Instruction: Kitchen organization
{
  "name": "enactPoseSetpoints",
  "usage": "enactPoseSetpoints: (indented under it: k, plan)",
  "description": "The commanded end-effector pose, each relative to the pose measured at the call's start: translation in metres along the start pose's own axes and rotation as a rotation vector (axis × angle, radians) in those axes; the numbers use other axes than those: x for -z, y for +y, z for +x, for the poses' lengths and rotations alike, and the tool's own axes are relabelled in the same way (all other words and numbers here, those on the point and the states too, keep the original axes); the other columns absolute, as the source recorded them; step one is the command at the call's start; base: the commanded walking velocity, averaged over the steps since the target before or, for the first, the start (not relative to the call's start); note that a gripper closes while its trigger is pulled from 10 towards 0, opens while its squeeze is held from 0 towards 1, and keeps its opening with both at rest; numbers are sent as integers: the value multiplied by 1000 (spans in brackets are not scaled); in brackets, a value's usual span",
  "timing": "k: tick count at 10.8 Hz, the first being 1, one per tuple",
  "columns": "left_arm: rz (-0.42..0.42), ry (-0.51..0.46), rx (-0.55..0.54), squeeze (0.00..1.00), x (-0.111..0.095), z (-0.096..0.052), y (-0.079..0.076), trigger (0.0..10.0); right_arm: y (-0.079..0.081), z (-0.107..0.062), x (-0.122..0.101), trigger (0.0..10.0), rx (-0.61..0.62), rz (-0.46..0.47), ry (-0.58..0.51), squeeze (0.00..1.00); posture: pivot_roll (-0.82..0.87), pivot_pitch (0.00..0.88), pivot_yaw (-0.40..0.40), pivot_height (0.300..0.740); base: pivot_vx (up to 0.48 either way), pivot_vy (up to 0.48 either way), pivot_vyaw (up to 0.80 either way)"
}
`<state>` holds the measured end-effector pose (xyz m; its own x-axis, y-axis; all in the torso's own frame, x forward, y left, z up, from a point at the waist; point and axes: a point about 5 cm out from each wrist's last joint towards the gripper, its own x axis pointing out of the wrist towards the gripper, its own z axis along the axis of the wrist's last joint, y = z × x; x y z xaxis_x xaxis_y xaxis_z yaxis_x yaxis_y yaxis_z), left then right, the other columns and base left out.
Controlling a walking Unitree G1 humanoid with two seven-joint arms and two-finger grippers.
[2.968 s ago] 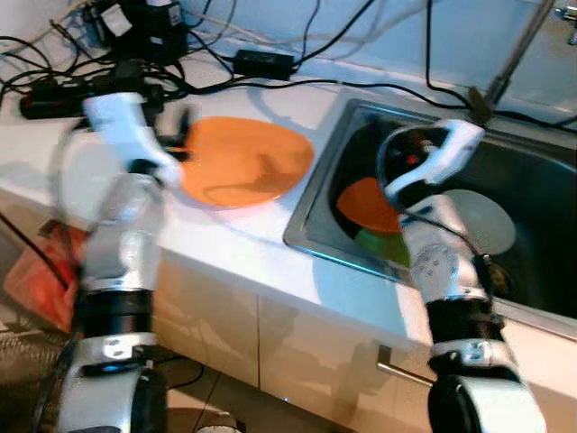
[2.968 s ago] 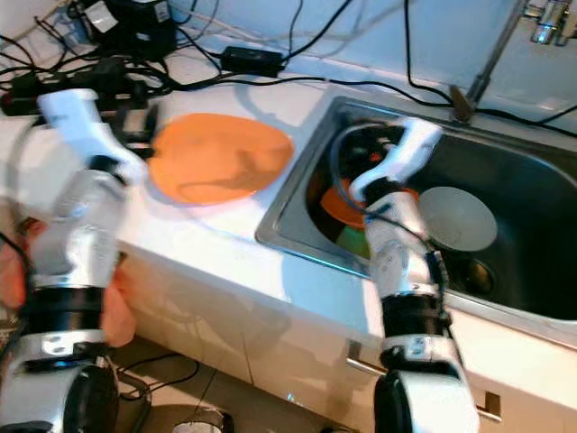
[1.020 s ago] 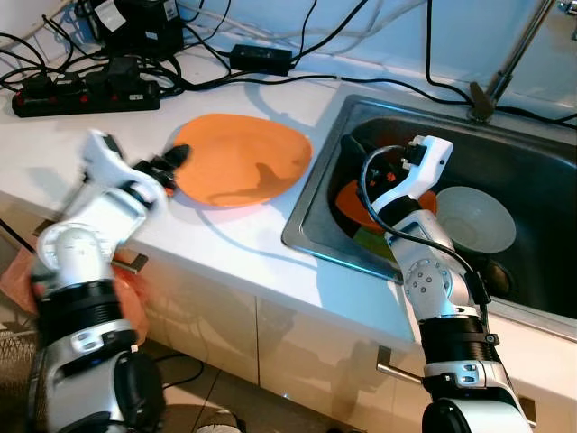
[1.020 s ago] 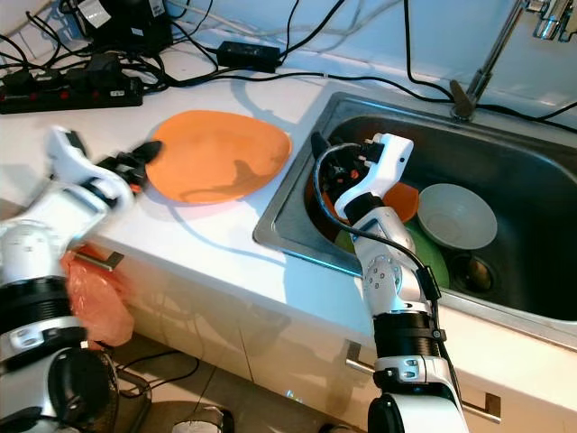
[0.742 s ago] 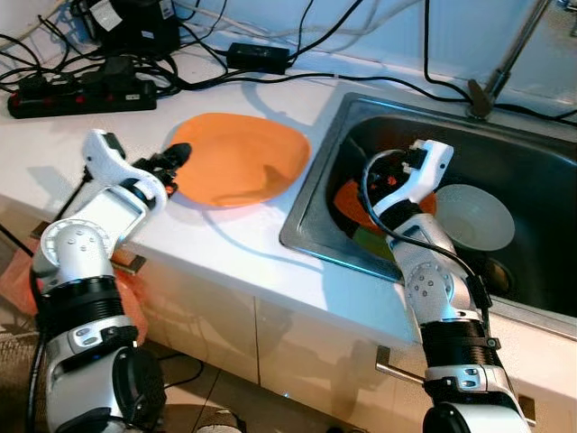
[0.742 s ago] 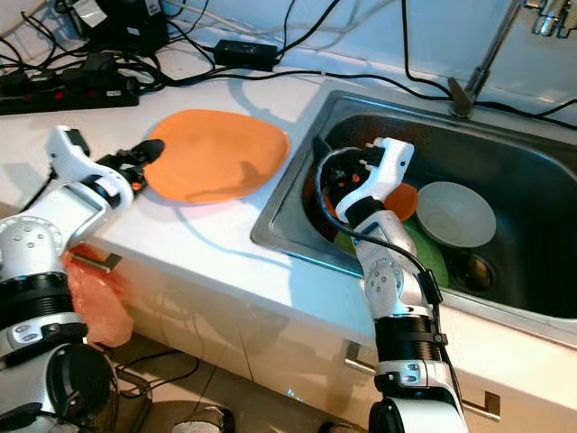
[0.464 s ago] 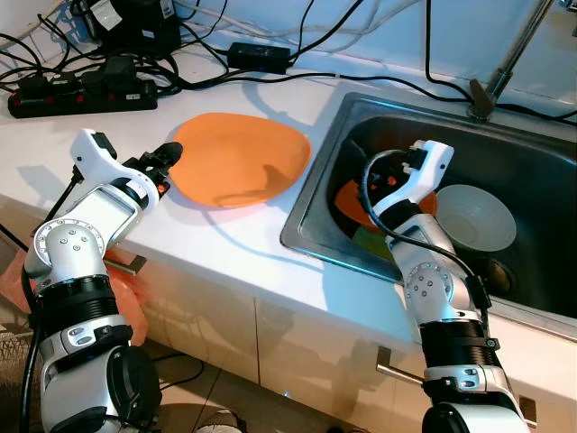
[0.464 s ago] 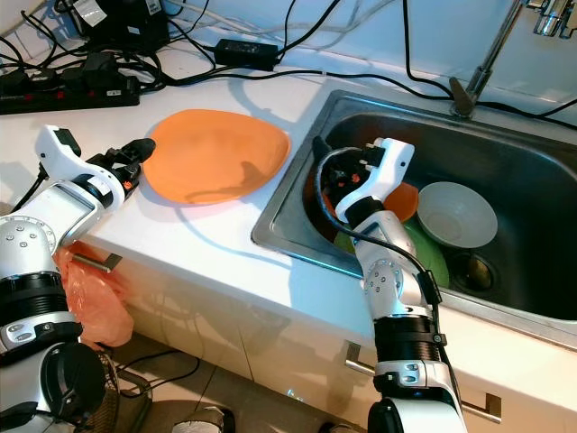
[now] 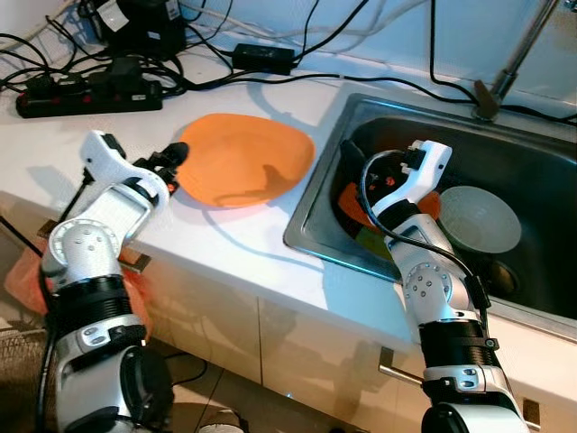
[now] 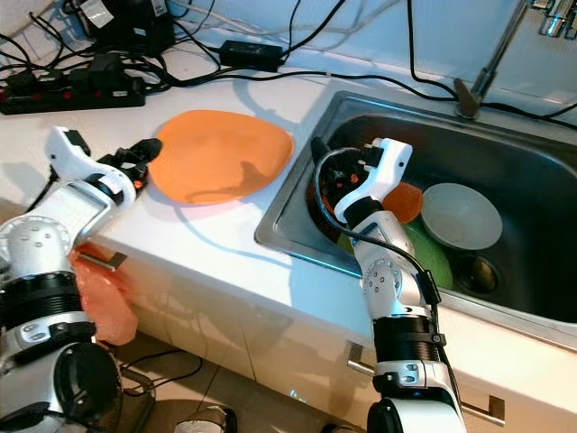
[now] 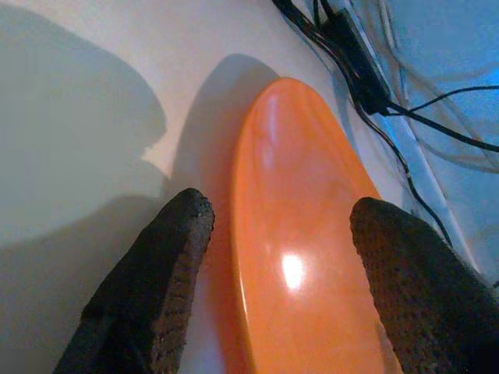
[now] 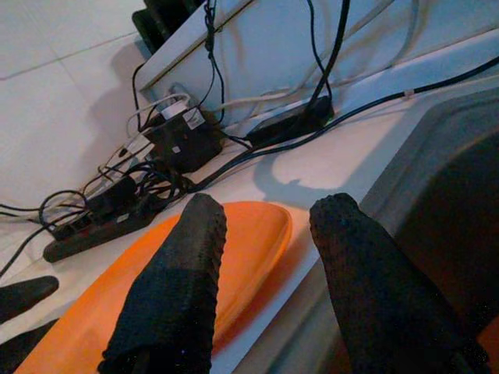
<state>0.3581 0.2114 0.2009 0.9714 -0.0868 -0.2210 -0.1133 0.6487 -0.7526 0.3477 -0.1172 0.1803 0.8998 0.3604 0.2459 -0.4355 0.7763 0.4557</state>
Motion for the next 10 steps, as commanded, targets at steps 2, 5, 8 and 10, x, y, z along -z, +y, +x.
enactPoseSetpoints:
  k: [2, 5, 8, 10]
  plan:
    - [3, 136, -49, 0, 31, 9, 3, 10000, 2, 1, -5, 10000, -12, -6, -13, 0, 237, 80, -3, 740, 0, 0, 0]
    - [-5, 183, -20, 0, 45, 16, -10, 10000, 2, -1, -5, 10000, -6, -9, -16, 0, 230, 86, 2, 740, 0, 0, 0]
    - [-8, 208, -4, 0, 54, 20, -14, 10000, 2, -1, -5, 10000, -4, -7, -16, 0, 226, 91, 4, 740, 0, 0, 0]
    - [-14, 232, 13, 0, 59, 20, -17, 3294, 2, -1, -5, 10000, -2, -7, -15, 0, 226, 92, 6, 740, 0, 0, 0]
